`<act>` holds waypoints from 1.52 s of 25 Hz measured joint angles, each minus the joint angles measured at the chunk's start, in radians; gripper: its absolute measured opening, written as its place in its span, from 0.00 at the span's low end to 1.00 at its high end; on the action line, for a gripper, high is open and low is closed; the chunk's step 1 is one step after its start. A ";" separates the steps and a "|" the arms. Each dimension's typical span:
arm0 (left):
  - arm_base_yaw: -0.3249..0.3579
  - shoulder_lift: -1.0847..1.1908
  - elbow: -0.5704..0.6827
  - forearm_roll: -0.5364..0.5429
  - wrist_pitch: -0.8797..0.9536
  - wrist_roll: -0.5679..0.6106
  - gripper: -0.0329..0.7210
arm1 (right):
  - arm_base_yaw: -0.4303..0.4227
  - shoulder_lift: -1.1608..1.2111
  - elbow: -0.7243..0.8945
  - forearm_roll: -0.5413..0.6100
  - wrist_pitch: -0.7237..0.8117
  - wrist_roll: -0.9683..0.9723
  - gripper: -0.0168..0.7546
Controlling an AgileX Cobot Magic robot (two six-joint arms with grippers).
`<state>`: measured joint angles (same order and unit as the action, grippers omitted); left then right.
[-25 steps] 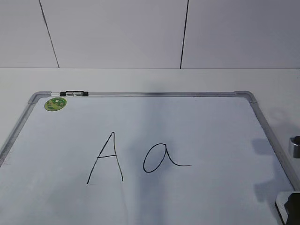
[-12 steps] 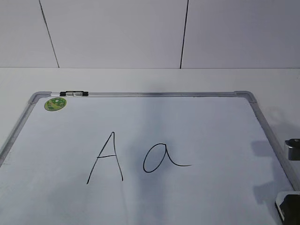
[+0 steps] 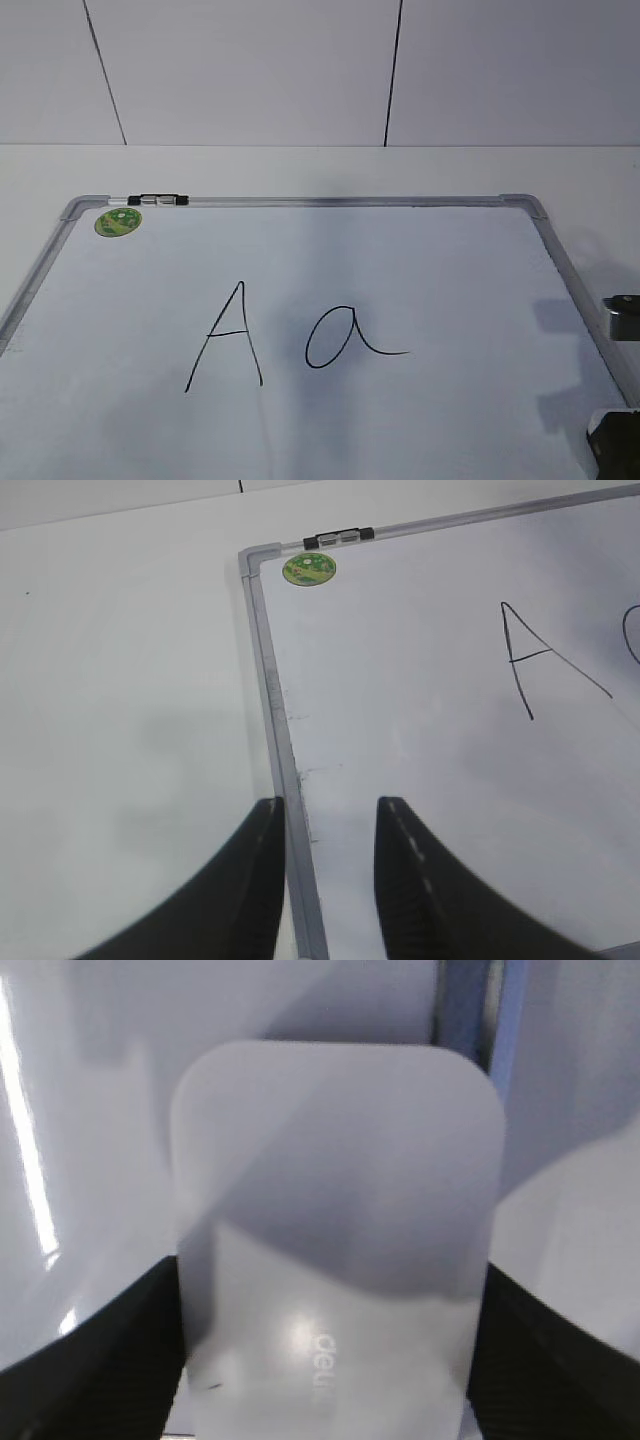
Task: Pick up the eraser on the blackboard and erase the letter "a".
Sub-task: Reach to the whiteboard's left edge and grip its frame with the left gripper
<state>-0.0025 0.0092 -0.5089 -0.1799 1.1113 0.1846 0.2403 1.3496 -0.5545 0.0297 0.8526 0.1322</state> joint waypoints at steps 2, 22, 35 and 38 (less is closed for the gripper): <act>0.000 0.000 0.000 0.000 0.000 0.000 0.36 | 0.000 0.000 0.000 0.000 0.000 0.000 0.80; 0.000 0.000 0.000 0.000 0.000 0.000 0.35 | 0.000 0.000 0.000 -0.003 0.012 0.000 0.74; 0.000 0.000 0.000 0.000 0.000 0.000 0.35 | 0.000 -0.028 -0.075 -0.003 0.154 0.000 0.74; 0.000 0.000 0.000 0.000 0.000 0.000 0.35 | 0.000 -0.047 -0.137 -0.003 0.214 0.000 0.74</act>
<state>-0.0025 0.0092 -0.5089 -0.1799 1.1113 0.1846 0.2403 1.3023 -0.6920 0.0264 1.0663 0.1322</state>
